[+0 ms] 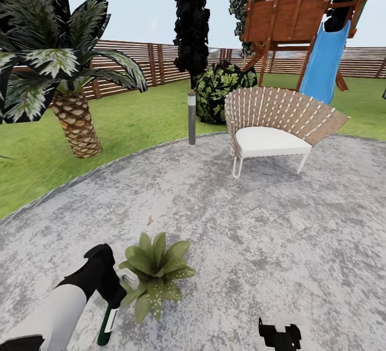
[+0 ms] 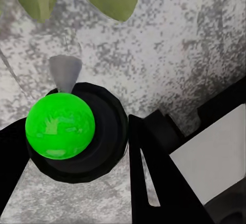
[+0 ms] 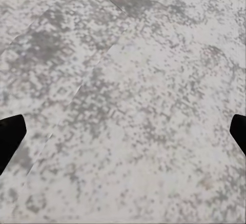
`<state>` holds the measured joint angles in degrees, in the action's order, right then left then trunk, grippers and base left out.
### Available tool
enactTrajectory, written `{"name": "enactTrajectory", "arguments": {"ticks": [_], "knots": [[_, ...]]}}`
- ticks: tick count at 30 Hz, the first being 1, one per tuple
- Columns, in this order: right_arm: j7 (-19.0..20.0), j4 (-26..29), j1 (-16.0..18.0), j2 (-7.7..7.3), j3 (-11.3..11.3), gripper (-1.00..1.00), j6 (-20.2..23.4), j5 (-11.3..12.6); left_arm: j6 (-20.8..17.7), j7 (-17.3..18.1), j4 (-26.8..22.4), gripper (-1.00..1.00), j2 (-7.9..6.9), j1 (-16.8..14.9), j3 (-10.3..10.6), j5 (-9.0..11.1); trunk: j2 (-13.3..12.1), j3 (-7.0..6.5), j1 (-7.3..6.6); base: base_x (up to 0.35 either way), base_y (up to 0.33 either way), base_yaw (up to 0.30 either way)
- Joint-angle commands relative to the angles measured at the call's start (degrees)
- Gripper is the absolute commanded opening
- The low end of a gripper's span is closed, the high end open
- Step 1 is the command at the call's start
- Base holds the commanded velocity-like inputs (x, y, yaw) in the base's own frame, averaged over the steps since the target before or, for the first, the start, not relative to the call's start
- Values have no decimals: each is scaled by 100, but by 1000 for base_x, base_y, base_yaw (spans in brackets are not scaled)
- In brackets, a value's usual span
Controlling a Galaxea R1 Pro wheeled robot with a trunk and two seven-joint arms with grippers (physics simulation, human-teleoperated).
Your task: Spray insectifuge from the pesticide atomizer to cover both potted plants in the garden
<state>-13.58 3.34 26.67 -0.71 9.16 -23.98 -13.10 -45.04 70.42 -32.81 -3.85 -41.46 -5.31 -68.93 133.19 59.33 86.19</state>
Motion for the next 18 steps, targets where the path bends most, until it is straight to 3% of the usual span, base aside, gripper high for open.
{"name": "enactTrajectory", "arguments": {"ticks": [1,6,10,15,18], "knots": [[-22,-9,5,1,42,100,-19,-61,-46,46,-10,-100,8,-5,-25,-48,2,5,-1,0,286,0],[-22,-9,5,1,42,100,-19,-61,-44,39,12,-100,29,-6,20,-60,2,5,-1,0,240,0],[-22,-9,5,1,42,100,-19,-61,-31,-6,138,-100,41,56,5,-43,2,5,-1,0,19,0],[-22,-9,5,1,42,100,-19,-61,18,-89,712,-100,7,78,-1,-30,2,5,-1,0,1,0],[-22,-9,5,1,42,100,-19,-61,17,-130,701,-100,11,75,-27,-2,2,5,-1,0,0,0]]}}
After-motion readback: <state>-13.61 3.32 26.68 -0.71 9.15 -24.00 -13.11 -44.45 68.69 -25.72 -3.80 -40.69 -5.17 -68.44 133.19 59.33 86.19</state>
